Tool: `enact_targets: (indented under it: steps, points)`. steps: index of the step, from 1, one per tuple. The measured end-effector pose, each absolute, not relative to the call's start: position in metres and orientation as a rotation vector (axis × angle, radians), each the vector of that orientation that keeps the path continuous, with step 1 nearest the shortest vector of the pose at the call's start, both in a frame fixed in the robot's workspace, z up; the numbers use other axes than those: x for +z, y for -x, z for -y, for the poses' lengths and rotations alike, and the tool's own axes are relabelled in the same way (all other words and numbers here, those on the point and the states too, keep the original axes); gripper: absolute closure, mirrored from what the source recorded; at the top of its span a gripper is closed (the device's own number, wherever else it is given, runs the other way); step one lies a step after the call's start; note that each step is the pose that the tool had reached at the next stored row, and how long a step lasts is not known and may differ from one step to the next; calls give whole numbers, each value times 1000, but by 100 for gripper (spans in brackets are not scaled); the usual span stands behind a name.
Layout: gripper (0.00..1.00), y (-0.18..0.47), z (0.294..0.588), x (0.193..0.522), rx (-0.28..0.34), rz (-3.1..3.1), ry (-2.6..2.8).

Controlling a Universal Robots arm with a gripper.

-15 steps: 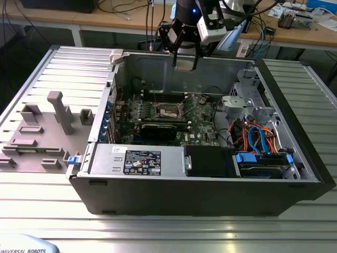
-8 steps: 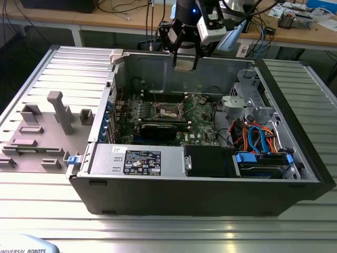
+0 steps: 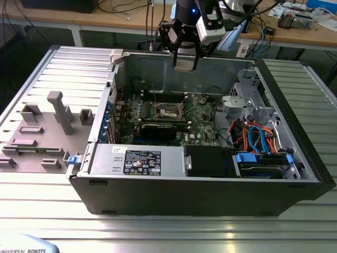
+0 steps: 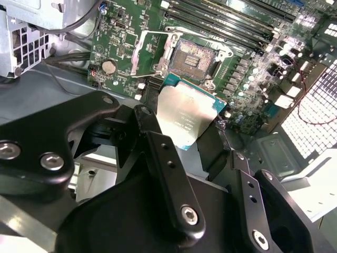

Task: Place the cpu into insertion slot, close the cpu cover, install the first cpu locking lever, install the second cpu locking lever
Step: 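Place the cpu into insertion slot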

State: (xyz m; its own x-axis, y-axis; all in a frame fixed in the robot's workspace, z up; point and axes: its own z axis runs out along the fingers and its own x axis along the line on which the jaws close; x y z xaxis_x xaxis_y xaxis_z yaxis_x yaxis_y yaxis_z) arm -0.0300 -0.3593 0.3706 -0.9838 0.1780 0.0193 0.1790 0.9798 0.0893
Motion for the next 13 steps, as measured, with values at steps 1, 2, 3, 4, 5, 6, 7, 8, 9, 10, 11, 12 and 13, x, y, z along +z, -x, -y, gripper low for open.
enact_targets:
  steps: [1, 2, 3, 4, 5, 6, 7, 8, 9, 10, 11, 12, 13]
  points:
    - [46, 30, 359, 371, -142, 3114, 287]
    - [46, 30, 359, 371, -142, 3114, 291]
    - [46, 30, 359, 371, -142, 3114, 295]
    - [46, 30, 359, 371, -142, 3113, 305]
    - [46, 30, 359, 371, -142, 3112, 315]
    - [46, 30, 359, 371, -142, 3112, 320]
    - [46, 30, 359, 371, -142, 3111, 325]
    - [46, 30, 359, 371, -142, 3111, 337]
    - [46, 30, 359, 371, -143, 3110, 342]
    - [46, 30, 359, 370, -143, 3110, 348]
    - [46, 30, 359, 370, -143, 3109, 354]
    - [46, 30, 359, 370, -143, 3108, 362]
    - [46, 30, 359, 370, -143, 3108, 366]
